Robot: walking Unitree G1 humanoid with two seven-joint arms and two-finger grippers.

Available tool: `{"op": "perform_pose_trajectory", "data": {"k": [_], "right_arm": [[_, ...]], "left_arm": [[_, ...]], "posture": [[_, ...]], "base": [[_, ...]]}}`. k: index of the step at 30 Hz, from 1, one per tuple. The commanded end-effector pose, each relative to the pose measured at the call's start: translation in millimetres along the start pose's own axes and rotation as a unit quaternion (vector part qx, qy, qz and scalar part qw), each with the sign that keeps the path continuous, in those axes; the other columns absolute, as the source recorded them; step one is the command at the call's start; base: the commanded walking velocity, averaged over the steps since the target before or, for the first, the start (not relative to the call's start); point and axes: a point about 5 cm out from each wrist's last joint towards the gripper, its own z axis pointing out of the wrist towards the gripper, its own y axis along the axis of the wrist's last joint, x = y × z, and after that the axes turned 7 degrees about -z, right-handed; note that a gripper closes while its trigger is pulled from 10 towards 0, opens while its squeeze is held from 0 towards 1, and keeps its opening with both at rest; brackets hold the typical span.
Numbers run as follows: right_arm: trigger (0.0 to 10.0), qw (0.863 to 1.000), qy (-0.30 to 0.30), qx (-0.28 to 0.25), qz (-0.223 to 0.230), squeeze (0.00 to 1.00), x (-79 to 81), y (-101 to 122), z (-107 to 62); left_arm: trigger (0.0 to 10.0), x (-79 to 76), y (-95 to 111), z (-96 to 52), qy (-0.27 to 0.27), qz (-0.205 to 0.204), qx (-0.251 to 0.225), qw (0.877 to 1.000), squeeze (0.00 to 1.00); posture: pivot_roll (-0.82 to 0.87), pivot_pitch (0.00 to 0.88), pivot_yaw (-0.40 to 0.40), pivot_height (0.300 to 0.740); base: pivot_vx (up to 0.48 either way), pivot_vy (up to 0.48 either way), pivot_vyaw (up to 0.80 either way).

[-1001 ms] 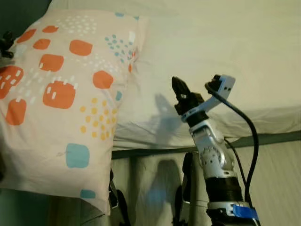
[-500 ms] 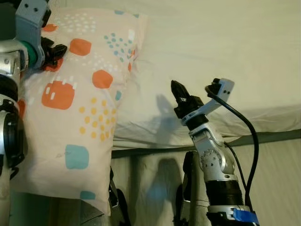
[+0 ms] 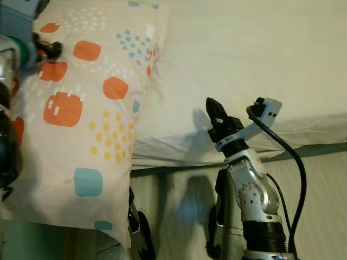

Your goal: Clean up the room

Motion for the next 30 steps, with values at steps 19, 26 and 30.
{"op": "perform_pose_trajectory", "data": {"k": [19, 26, 30], "right_arm": [[10.0, 0.999, -0.002, 0.030, 0.032, 0.00, 11.2, -12, -9.6], [10.0, 0.999, 0.001, 0.033, 0.029, 0.00, 11.5, -11, -8.9], [10.0, 0.999, 0.002, 0.030, 0.028, 0.00, 11.3, -9, -6.5]], "left_arm": [[10.0, -42.8, -150, -4.6, -0.019, -0.058, 0.228, 0.972, 0.00], [0.0, -62.4, -157, -2.3, -0.022, -0.096, 0.226, 0.969, 0.00], [0.0, -64.3, -151, 0.1, -0.021, -0.117, 0.207, 0.971, 0.00]], "posture": [[-0.04, 0.337, 0.139, 0.519], [-0.06, 0.324, 0.132, 0.519], [-0.06, 0.314, 0.132, 0.519]], "base": [[0.000, 0.000, 0.00], [0.000, 0.000, 0.00], [0.000, 0.000, 0.00]]}}
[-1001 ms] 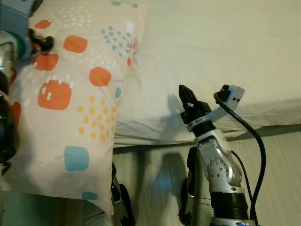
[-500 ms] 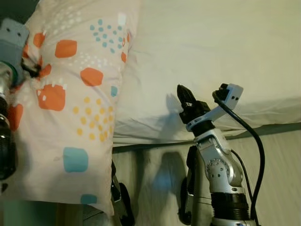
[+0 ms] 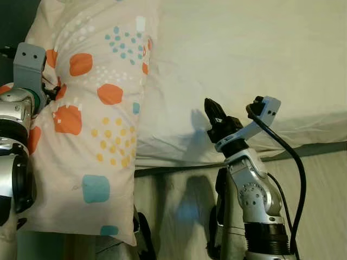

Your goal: Clean up the room

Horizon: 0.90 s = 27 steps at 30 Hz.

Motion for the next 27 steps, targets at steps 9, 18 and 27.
{"op": "perform_pose_trajectory", "data": {"k": [9, 18, 27], "right_arm": [[10.0, 1.000, -0.003, 0.016, 0.022, 0.00, 4.6, -12, -4.7], [10.0, 1.000, -0.004, 0.013, 0.023, 0.00, 4.0, -11, -3.8], [10.0, 1.000, -0.007, 0.011, 0.023, 0.00, 2.6, -10, -3.7]], "left_arm": [[0.0, 0.0, -43, 2.3, 0.014, 0.007, 0.070, 0.997, 0.00], [0.0, 6.7, -44, 1.2, 0.024, 0.022, 0.061, 0.998, 0.00], [0.0, 8.0, -46, 0.9, 0.026, 0.029, 0.061, 0.997, 0.00]], "posture": [[-0.05, 0.299, 0.133, 0.519], [-0.05, 0.295, 0.132, 0.519], [-0.05, 0.298, 0.134, 0.519]], "base": [[0.000, 0.000, 0.00], [0.000, 0.000, 0.00], [0.000, 0.000, 0.00]]}}
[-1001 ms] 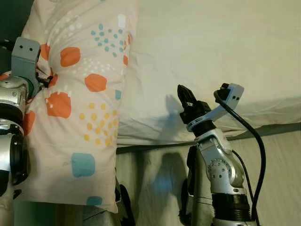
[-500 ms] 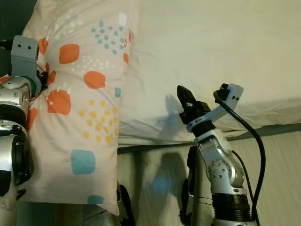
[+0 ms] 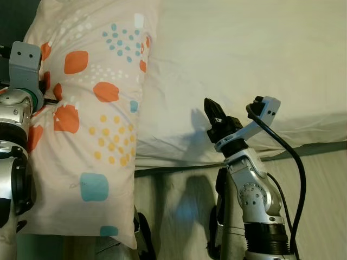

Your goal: Clean up the room

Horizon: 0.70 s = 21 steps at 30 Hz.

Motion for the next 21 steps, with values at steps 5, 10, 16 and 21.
{"op": "perform_pose_trajectory", "data": {"k": [5, 10, 16, 21], "right_arm": [[10.0, 1.000, -0.009, 0.011, 0.021, 0.00, 1.3, -10, -4.1], [10.0, 1.000, -0.011, 0.009, 0.021, 0.00, 0.3, -9, -3.6], [10.0, 1.000, -0.013, 0.006, 0.021, 0.00, -0.2, -9, -2.3], [10.0, 1.000, -0.012, 0.006, 0.021, 0.00, 0.1, -8, -0.5]], "left_arm": [[0.0, -1.4, -46, -0.3, -0.001, 0.019, 0.082, 0.996, 0.00], [0.0, 2.9, -22, 0.7, 0.041, 0.089, 0.022, 0.995, 0.00], [10.0, 6.4, 9, -1.0, 0.111, 0.098, -0.051, 0.988, 0.00], [10.0, 18.2, 34, -7.3, 0.188, 0.052, -0.111, 0.975, 0.00]], "posture": [[-0.05, 0.297, 0.135, 0.519], [-0.04, 0.295, 0.139, 0.519], [-0.05, 0.293, 0.137, 0.519], [-0.05, 0.290, 0.131, 0.519]], "base": [[0.000, 0.000, 0.00], [0.000, 0.000, 0.00], [0.000, 0.000, 0.00], [0.000, 0.000, 0.00]]}}
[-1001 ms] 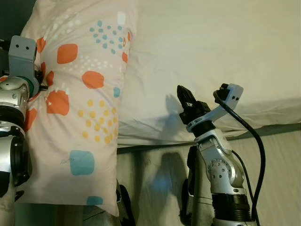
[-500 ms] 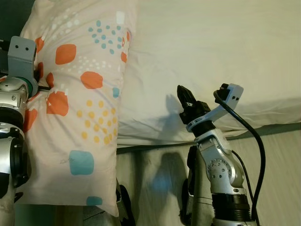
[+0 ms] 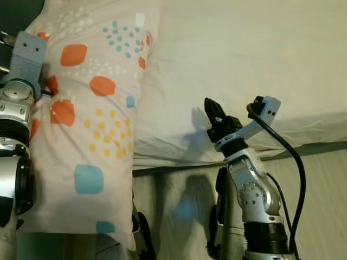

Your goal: Clean up the room

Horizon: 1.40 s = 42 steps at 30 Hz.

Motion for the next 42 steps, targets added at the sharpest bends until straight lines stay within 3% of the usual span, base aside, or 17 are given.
{"op": "perform_pose_trajectory", "data": {"k": [1, 13, 15, 20, 21, 24, 25, 26, 27, 28, 30, 31, 32, 33, 37, 40, 42], "right_arm": [[10.0, 1.000, -0.009, 0.008, 0.015, 0.00, -0.2, -8, -2.0], [10.0, 1.000, -0.009, 0.006, 0.014, 0.00, -0.7, -7, -0.2], [10.0, 1.000, -0.008, 0.005, 0.014, 0.00, -0.5, -7, 0.7], [10.0, 1.000, -0.007, 0.003, 0.014, 0.00, -0.3, -7, 1.7], [10.0, 1.000, -0.007, 0.003, 0.014, 0.00, -0.4, -6, 2.0], [10.0, 1.000, -0.007, 0.003, 0.014, 0.00, -0.4, -6, 2.0], [10.0, 1.000, -0.007, 0.002, 0.014, 0.00, -0.3, -6, 2.4], [10.0, 1.000, -0.007, 0.002, 0.014, 0.00, -0.3, -6, 2.4], [10.0, 1.000, -0.006, 0.002, 0.014, 0.00, -0.3, -6, 2.9], [10.0, 1.000, -0.006, 0.002, 0.014, 0.00, -0.3, -6, 2.9], [10.0, 1.000, -0.004, 0.001, 0.014, 0.00, 0.5, -6, 4.4], [10.0, 1.000, -0.004, 0.001, 0.014, 0.00, 0.5, -6, 4.4], [10.0, 1.000, -0.002, 0.001, 0.014, 0.00, 1.4, -6, 5.7], [10.0, 1.000, -0.001, 0.001, 0.014, 0.00, 1.7, -6, 6.3], [10.0, 1.000, -0.001, 0.000, 0.013, 0.00, 1.6, -6, 6.3], [10.0, 1.000, -0.002, 0.000, 0.013, 0.00, 0.8, -6, 5.3], [10.0, 1.000, -0.003, 0.002, 0.012, 0.00, 0.2, -7, 4.5]], "left_arm": [[10.0, 12.5, -1, 0.8, 0.047, -0.017, -0.004, 0.999, 0.00], [10.0, 33.8, 41, -0.1, 0.146, -0.064, -0.094, 0.983, 0.00], [10.0, 43.0, 64, -3.4, 0.185, -0.079, -0.143, 0.969, 0.00], [10.0, 55.4, 92, -9.3, 0.223, -0.103, -0.196, 0.949, 0.00], [10.0, 63.2, 106, -13.1, 0.240, -0.115, -0.221, 0.938, 0.00], [10.0, 63.2, 106, -13.1, 0.240, -0.115, -0.221, 0.938, 0.00], [10.0, 73.5, 124, -18.4, 0.258, -0.128, -0.252, 0.924, 0.00], [10.0, 73.5, 124, -18.4, 0.258, -0.128, -0.252, 0.924, 0.00], [10.0, 83.3, 140, -24.2, 0.277, -0.141, -0.278, 0.909, 0.00], [10.0, 83.3, 140, -24.2, 0.277, -0.141, -0.278, 0.909, 0.00], [10.0, 105.5, 167, -37.3, 0.323, -0.157, -0.325, 0.875, 0.00], [10.0, 105.5, 167, -37.3, 0.323, -0.157, -0.325, 0.875, 0.00], [10.0, 125.3, 181, -46.5, 0.369, -0.152, -0.348, 0.848, 0.00], [10.0, 133.0, 184, -49.4, 0.388, -0.146, -0.354, 0.839, 0.00], [10.0, 145.3, 175, -46.1, 0.410, -0.162, -0.325, 0.837, 0.00], [10.0, 133.8, 172, -42.0, 0.392, -0.161, -0.321, 0.847, 0.00], [10.0, 108.2, 167, -34.5, 0.350, -0.150, -0.309, 0.872, 0.00]], "posture": [[-0.05, 0.288, 0.131, 0.519], [-0.05, 0.278, 0.135, 0.519], [-0.05, 0.273, 0.134, 0.519], [-0.05, 0.270, 0.135, 0.519], [-0.05, 0.269, 0.134, 0.519], [-0.05, 0.269, 0.134, 0.519], [-0.05, 0.267, 0.134, 0.519], [-0.05, 0.267, 0.134, 0.519], [-0.05, 0.265, 0.132, 0.519], [-0.05, 0.265, 0.132, 0.519], [-0.05, 0.263, 0.129, 0.519], [-0.05, 0.263, 0.129, 0.519], [-0.05, 0.261, 0.130, 0.519], [-0.05, 0.260, 0.129, 0.519], [-0.06, 0.259, 0.130, 0.519], [-0.05, 0.260, 0.130, 0.519], [-0.05, 0.262, 0.127, 0.519]], "base": [[0.000, 0.000, 0.00], [0.000, 0.000, 0.00], [0.000, 0.000, 0.00], [0.000, 0.000, 0.00], [0.000, 0.000, 0.00], [0.000, 0.000, 0.00], [0.000, 0.000, 0.00], [0.000, 0.000, 0.00], [0.000, 0.000, 0.00], [0.000, 0.000, 0.00], [0.000, 0.000, 0.00], [0.000, 0.000, 0.00], [0.000, 0.000, 0.00], [0.000, 0.000, 0.00], [0.000, 0.000, 0.00], [0.000, 0.000, 0.00], [0.000, 0.000, 0.00]]}}
